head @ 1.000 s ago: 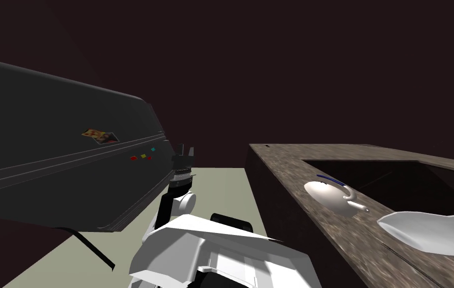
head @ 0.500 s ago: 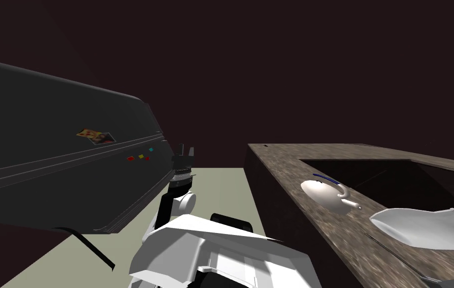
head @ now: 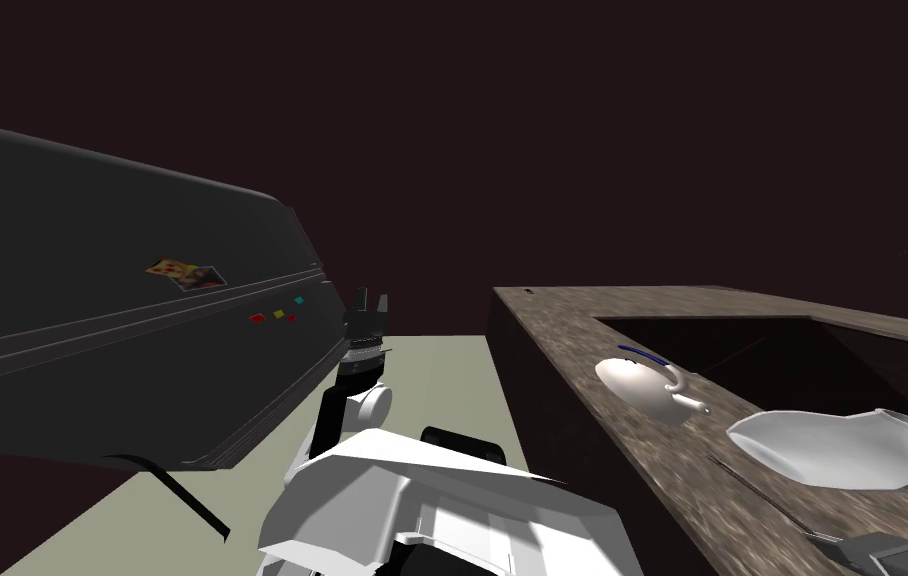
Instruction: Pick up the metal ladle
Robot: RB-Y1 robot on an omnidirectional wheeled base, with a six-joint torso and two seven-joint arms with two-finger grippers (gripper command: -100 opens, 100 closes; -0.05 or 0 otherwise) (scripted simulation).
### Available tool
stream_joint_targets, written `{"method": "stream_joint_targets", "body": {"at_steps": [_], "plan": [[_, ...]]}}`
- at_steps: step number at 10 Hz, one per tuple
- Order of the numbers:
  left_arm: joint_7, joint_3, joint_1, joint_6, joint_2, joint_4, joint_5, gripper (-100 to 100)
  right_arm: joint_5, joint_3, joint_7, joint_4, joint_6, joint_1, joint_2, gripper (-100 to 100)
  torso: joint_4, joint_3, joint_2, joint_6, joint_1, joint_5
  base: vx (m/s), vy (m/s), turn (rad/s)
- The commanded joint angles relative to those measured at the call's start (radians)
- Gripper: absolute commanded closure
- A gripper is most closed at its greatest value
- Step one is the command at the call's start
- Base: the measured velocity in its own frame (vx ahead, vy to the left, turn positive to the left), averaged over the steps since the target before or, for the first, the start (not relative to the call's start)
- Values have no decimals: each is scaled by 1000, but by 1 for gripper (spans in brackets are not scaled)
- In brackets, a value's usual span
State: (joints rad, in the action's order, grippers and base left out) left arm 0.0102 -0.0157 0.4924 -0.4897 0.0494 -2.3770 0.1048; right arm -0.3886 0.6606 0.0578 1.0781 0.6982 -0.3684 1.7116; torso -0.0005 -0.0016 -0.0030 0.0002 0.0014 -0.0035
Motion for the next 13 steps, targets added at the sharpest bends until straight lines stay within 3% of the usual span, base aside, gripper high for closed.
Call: {"method": "stream_joint_targets", "body": {"at_steps": [1,2,4,5,7,9,10,11,13], "plan": [[0,0,0,0,0,0,0,0,45,-1,9,50,-50,-42,50,100,0,0,0,0,0,0,-3,-51,-33],[0,0,0,0,0,0,0,0,45,-1,9,93,-79,-42,55,100,0,1,1,2,-2,2,5,-73,-45],[0,0,0,0,0,0,0,0,45,-1,9,155,-81,-42,55,100,0,0,0,1,-2,0,8,-23,-2],[0,0,0,0,0,0,0,0,97,-8,12,182,-131,-95,105,100,0,0,0,1,0,0,8,-38,-35],[0,0,0,0,0,0,0,0,109,-8,12,239,-174,-107,125,100,0,1,1,3,-3,1,3,-55,-25],[0,0,0,0,0,0,0,0,109,-8,12,309,-174,-107,125,100,0,0,1,2,0,1,-1,-10,2],[0,0,0,0,0,0,0,0,143,-14,16,338,-227,-148,176,100,0,0,1,2,1,0,6,-39,-36],[0,0,0,0,0,0,0,0,169,-14,16,370,-247,-172,195,100,0,1,1,4,-1,2,14,-70,-40],[0,0,0,0,0,0,0,0,172,-14,16,422,-267,-172,195,100,0,1,1,3,-2,0,0,-32,-3]]}}
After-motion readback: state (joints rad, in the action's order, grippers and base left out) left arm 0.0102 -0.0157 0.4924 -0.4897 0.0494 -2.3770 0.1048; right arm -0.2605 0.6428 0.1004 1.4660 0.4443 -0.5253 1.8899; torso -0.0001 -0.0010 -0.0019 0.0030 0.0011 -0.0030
